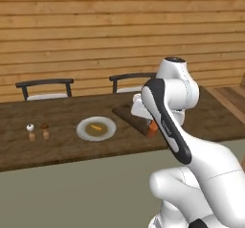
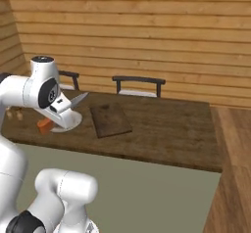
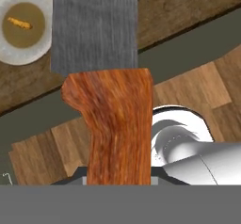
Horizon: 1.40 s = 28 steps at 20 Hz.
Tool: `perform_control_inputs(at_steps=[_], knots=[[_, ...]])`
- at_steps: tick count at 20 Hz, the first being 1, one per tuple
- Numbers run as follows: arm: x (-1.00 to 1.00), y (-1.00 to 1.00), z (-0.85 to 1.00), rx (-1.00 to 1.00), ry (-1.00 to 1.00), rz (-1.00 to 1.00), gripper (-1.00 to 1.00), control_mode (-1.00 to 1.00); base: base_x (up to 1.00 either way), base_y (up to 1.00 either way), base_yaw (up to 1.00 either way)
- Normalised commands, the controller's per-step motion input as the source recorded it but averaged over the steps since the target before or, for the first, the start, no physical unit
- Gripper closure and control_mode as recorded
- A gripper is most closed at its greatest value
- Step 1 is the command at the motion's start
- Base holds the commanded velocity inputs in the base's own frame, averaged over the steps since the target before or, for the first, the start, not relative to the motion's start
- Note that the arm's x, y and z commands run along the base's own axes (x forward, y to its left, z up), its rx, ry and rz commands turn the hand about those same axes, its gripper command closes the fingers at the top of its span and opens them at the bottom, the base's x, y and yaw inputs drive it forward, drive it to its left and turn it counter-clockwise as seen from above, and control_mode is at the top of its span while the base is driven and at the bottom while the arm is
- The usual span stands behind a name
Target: Pick up the knife from the drawer and place it on the cutting board. Then place the meat from the plate to the cutting board.
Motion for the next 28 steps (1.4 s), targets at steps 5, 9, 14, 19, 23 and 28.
perform_control_inputs(at_steps=[5,9,14,19,23,28], knots=[[0.01,-0.15,0.00,0.03,0.00,0.02,1.00,-1.00,0.15,-0.26,0.00],[0.20,-0.46,-0.05,0.10,0.01,0.13,1.00,-1.00,0.00,0.00,0.00],[0.56,-0.49,-0.06,-0.12,0.03,0.30,1.00,-1.00,0.00,0.00,0.00],[0.71,-0.57,-0.12,0.00,0.04,0.53,1.00,-1.00,0.00,0.00,0.00],[1.00,-0.53,-0.28,0.00,0.07,0.58,1.00,-1.00,0.00,0.00,0.00],[1.00,-0.15,-0.32,-0.11,0.05,0.45,1.00,-1.00,0.00,0.00,0.00]])
